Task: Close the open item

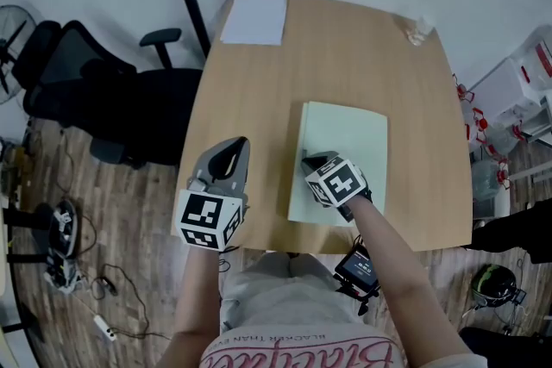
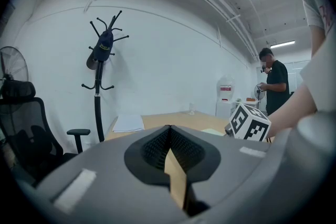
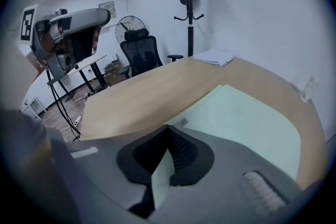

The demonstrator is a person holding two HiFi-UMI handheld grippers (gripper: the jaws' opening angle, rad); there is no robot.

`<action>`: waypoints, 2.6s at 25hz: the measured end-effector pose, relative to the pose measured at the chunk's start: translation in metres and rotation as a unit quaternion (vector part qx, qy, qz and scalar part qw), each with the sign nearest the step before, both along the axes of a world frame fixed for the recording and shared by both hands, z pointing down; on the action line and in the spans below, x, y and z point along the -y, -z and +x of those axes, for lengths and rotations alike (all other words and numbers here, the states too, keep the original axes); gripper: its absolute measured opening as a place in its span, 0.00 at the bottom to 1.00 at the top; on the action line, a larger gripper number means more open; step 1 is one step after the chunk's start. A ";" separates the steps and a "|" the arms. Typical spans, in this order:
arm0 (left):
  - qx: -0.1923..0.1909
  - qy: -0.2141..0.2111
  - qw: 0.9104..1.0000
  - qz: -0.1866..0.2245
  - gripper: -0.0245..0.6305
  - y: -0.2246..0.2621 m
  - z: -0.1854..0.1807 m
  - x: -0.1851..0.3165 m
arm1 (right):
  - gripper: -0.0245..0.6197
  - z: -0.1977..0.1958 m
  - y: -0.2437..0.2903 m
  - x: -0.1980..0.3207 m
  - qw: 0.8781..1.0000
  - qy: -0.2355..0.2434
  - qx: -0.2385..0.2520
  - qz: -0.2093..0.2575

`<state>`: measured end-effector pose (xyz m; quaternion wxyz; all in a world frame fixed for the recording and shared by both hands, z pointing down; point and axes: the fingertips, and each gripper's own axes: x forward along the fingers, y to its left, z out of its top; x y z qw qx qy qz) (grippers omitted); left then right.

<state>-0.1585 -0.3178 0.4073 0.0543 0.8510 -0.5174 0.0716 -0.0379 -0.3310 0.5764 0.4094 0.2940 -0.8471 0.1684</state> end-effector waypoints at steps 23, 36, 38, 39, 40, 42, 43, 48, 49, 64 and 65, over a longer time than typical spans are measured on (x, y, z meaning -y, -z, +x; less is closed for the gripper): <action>0.011 0.010 0.997 0.073 0.06 0.066 0.026 -0.010 | 0.04 0.024 0.103 -0.004 0.991 -0.025 0.052 0.123; 0.006 0.006 0.995 0.104 0.06 0.083 0.040 -0.003 | 0.04 0.078 0.169 -0.006 0.966 -0.067 0.106 0.228; 0.004 0.005 0.994 0.109 0.06 0.086 0.044 -0.002 | 0.04 0.091 0.179 -0.006 0.959 -0.079 0.114 0.247; 0.002 0.005 0.994 0.111 0.06 0.087 0.045 -0.001 | 0.04 0.097 0.183 -0.007 0.956 -0.083 0.118 0.255; 0.001 0.005 0.993 0.114 0.06 0.088 0.046 -0.001 | 0.04 0.102 0.187 -0.007 0.953 -0.086 0.121 0.264; -0.002 0.005 0.993 0.120 0.06 0.092 0.049 -0.001 | 0.04 0.112 0.194 -0.008 0.946 -0.092 0.125 0.283; -0.003 0.005 0.992 0.124 0.06 0.093 0.050 -0.001 | 0.04 0.117 0.198 -0.008 0.942 -0.097 0.127 0.294; -0.005 0.000 0.990 0.143 0.06 0.102 0.057 0.000 | 0.04 0.145 0.222 -0.009 0.922 -0.130 0.147 0.334; -0.005 0.000 0.989 0.145 0.06 0.103 0.057 0.001 | 0.04 0.149 0.225 -0.009 0.919 -0.136 0.153 0.337; -0.013 -0.005 0.980 0.197 0.06 0.132 0.059 0.002 | 0.04 0.217 0.293 -0.035 0.845 -0.207 0.160 0.466; -0.014 -0.005 0.980 0.199 0.06 0.133 0.059 0.002 | 0.04 0.218 0.296 -0.038 0.841 -0.209 0.155 0.474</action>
